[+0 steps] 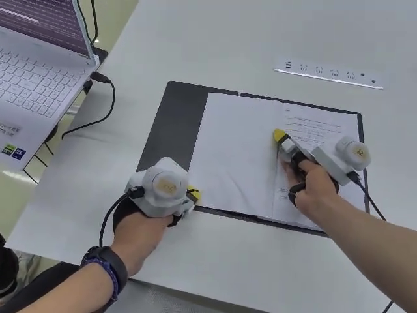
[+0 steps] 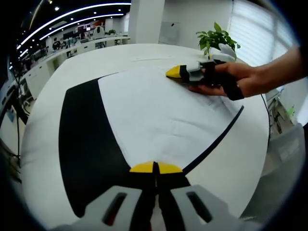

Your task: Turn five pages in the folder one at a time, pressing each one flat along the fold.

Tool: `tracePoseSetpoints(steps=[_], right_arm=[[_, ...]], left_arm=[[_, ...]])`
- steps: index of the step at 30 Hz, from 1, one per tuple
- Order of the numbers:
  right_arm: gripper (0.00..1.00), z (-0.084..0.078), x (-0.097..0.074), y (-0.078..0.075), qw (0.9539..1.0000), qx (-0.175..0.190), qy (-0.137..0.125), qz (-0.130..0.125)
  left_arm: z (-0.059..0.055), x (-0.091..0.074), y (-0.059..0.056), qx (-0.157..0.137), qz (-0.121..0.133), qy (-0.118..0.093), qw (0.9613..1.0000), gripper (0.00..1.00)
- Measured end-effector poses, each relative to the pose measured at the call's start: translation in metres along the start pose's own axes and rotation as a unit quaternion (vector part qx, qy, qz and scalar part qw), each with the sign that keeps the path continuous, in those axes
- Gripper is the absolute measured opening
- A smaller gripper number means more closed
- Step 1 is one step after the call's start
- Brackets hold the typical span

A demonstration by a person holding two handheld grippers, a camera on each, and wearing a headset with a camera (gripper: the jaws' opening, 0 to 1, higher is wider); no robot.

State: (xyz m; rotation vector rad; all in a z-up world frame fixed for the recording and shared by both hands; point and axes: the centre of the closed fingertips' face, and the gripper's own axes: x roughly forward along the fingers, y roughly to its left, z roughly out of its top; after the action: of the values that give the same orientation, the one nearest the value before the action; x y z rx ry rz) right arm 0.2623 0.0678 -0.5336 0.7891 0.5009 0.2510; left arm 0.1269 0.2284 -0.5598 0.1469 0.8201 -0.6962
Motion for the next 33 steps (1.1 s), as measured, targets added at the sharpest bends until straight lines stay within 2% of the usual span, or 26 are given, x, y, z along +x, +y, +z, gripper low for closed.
tracePoseSetpoints(steps=[10,13,18,20,33], right_arm=[[0.00,-0.012,-0.016,0.002,0.9999,0.011,-0.001,0.001],[0.00,-0.017,-0.024,0.004,1.0000,0.007,0.003,0.003],[0.00,-0.024,-0.035,0.001,0.9998,0.017,0.001,0.005],[0.00,-0.024,-0.035,-0.001,0.9998,0.018,0.003,0.006],[0.00,-0.048,-0.059,-0.004,0.9996,0.005,0.026,0.011]], left_arm=[[0.000,0.000,0.000,0.002,0.001,-0.001,1.0000,0.00],[0.000,0.000,0.000,-0.008,0.000,-0.005,1.0000,0.00],[0.000,0.000,0.000,-0.007,0.004,-0.007,0.9999,0.00],[0.000,0.000,-0.001,-0.006,0.005,-0.007,0.9999,0.00],[-0.001,-0.002,-0.002,-0.001,0.001,-0.008,1.0000,0.00]])
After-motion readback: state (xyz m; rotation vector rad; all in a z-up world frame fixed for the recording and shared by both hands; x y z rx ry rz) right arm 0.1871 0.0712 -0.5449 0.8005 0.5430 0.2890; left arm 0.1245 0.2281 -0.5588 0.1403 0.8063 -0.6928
